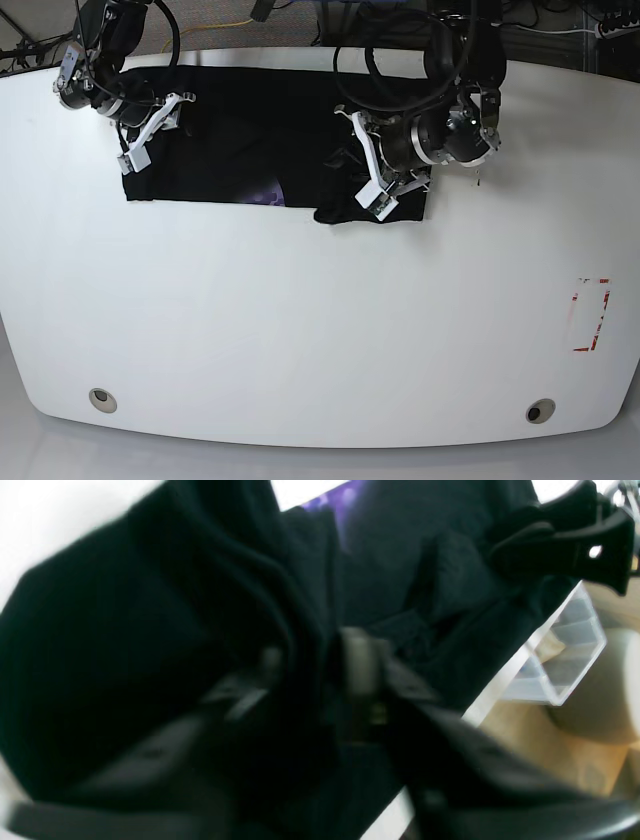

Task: Fold the T-shirt properly
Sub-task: 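Move the left gripper to the shirt's middle and grasp the fabric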

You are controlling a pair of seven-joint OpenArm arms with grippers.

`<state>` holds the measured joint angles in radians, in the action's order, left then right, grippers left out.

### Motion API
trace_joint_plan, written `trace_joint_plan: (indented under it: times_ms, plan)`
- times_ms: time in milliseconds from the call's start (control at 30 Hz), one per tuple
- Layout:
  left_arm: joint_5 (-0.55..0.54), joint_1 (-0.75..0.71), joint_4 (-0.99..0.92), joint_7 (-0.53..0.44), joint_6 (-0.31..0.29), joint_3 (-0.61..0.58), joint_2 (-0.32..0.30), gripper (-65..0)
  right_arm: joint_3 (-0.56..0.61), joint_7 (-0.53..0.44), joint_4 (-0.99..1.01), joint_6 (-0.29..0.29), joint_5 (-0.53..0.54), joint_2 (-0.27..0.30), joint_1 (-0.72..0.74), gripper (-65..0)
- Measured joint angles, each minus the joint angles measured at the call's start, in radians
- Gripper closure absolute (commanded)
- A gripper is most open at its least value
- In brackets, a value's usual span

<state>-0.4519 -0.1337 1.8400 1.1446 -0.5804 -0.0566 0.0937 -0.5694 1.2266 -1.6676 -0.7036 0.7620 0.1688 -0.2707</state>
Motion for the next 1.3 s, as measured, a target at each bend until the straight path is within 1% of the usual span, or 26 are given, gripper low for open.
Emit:
trace_joint_plan:
  times_ms: [67,100,167,300,367,467,533,567,633,700,800,1000,1200,1300]
  plan:
    - [0.013,0.011,0.000,0.008,0.000,-0.027,0.000,-36.1,0.000,0.000,0.000,0.000,0.000,0.000,0.000,-31.9]
    - [0.018,0.021,0.000,0.015,0.000,-0.045,0.000,-37.8,0.000,0.000,0.000,0.000,0.000,0.000,0.000,-31.9]
    - [0.016,0.051,0.000,0.021,0.000,-0.083,0.000,-38.3,0.000,0.000,0.000,0.000,0.000,0.000,0.000,-31.9]
    - [0.011,0.109,0.027,0.128,-0.003,-0.231,0.000,-38.3,0.000,0.000,0.000,0.000,0.000,0.000,0.000,-31.9]
    - [0.008,0.117,0.052,0.150,-0.005,-0.275,0.002,-38.3,0.000,0.000,0.000,0.000,0.001,0.000,0.000,-31.9]
    - [-0.015,0.124,0.083,0.144,-0.005,-0.234,0.007,-38.3,0.000,0.000,0.000,0.000,0.002,0.000,0.001,-31.9]
    - [-0.004,0.129,0.085,0.142,-0.004,-0.146,0.000,-38.3,0.000,0.000,0.000,0.000,0.001,0.000,0.004,-31.9]
    - [-0.006,0.129,0.084,0.145,-0.011,-0.082,-0.005,-38.3,0.000,0.002,0.000,0.000,0.000,0.000,0.005,-31.9]
    - [0.018,0.125,0.083,0.147,-0.004,0.020,-0.038,-38.3,0.000,0.008,0.001,0.000,0.000,0.000,0.006,-31.7]
    - [0.029,0.114,0.081,0.142,-0.004,0.085,-0.057,-38.3,0.000,0.007,0.001,0.000,-0.002,0.000,0.006,-31.7]
    - [0.009,0.097,0.058,0.123,-0.004,0.095,-0.088,-38.3,-0.001,0.004,0.000,0.001,-0.003,-0.003,0.006,-31.7]
    - [0.003,0.095,-0.034,0.121,-0.005,0.090,-0.097,-38.3,-0.001,0.007,0.001,0.001,-0.002,-0.003,0.009,-31.7]
    - [0.003,0.065,-0.039,0.125,-0.005,0.087,-0.117,-38.3,-0.001,0.005,0.001,0.001,-0.003,-0.003,0.008,-31.7]
    - [-0.006,0.062,-0.039,0.131,-0.005,0.061,-0.133,-38.2,-0.001,0.005,0.001,0.001,-0.003,-0.003,0.008,-31.5]
